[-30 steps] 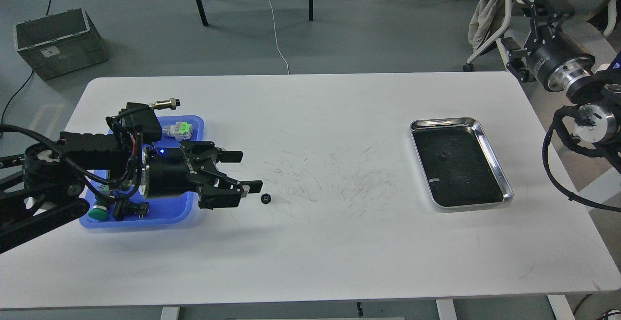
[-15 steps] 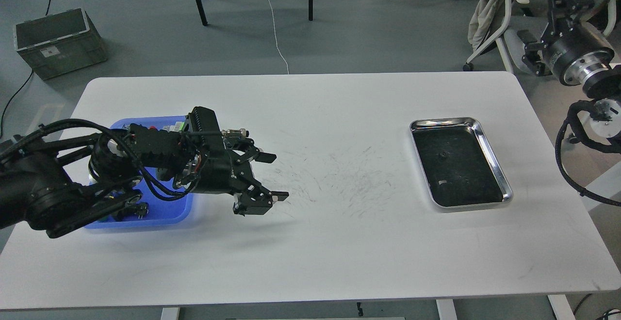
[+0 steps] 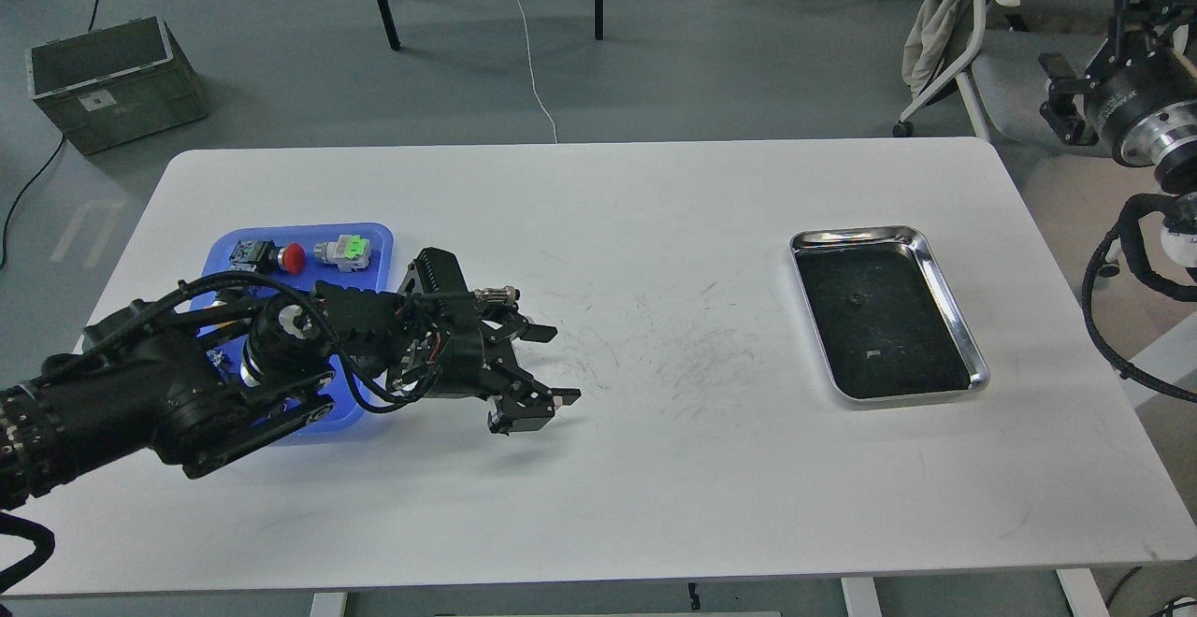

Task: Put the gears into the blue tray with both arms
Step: 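Grasp the black gear on the table with the left hand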

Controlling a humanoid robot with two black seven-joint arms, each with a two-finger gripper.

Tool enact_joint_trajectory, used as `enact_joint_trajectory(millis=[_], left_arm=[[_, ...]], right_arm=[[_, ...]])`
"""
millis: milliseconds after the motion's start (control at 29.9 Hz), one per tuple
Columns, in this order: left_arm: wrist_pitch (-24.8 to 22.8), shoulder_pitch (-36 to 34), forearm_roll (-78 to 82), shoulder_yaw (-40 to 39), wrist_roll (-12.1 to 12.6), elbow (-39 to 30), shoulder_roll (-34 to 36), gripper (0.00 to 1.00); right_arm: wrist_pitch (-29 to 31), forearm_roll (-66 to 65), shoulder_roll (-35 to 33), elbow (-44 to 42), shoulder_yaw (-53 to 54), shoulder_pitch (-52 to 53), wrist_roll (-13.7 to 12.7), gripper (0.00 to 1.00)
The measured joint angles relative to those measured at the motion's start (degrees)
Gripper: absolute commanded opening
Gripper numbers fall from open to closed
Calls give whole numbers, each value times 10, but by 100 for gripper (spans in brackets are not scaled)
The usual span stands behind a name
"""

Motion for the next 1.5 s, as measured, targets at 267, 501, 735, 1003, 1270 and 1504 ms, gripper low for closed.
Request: enact_joint_trajectory(millis=[267, 501, 735, 1003, 1270, 1504], left_arm=[[44, 35, 0, 1, 0, 31, -1, 80], [69, 47, 0, 1, 0, 50, -1, 78], [92, 49, 0, 5, 0, 89, -1, 66], [101, 56, 0, 18, 0, 87, 9, 58], [101, 54, 0, 18, 0, 81, 15, 42], [101, 52, 0, 18, 0, 81, 15, 25]], right_arm=[[-2, 3, 6, 4, 7, -24, 2, 96], [-2, 3, 6, 5, 7, -26, 2, 96], [-1, 2, 9, 7, 6, -26, 2, 96], [-1, 1, 17, 7, 5, -26, 2, 96], [-1, -1, 27, 6, 4, -26, 2, 96], [-1, -1, 27, 6, 2, -26, 2, 96]])
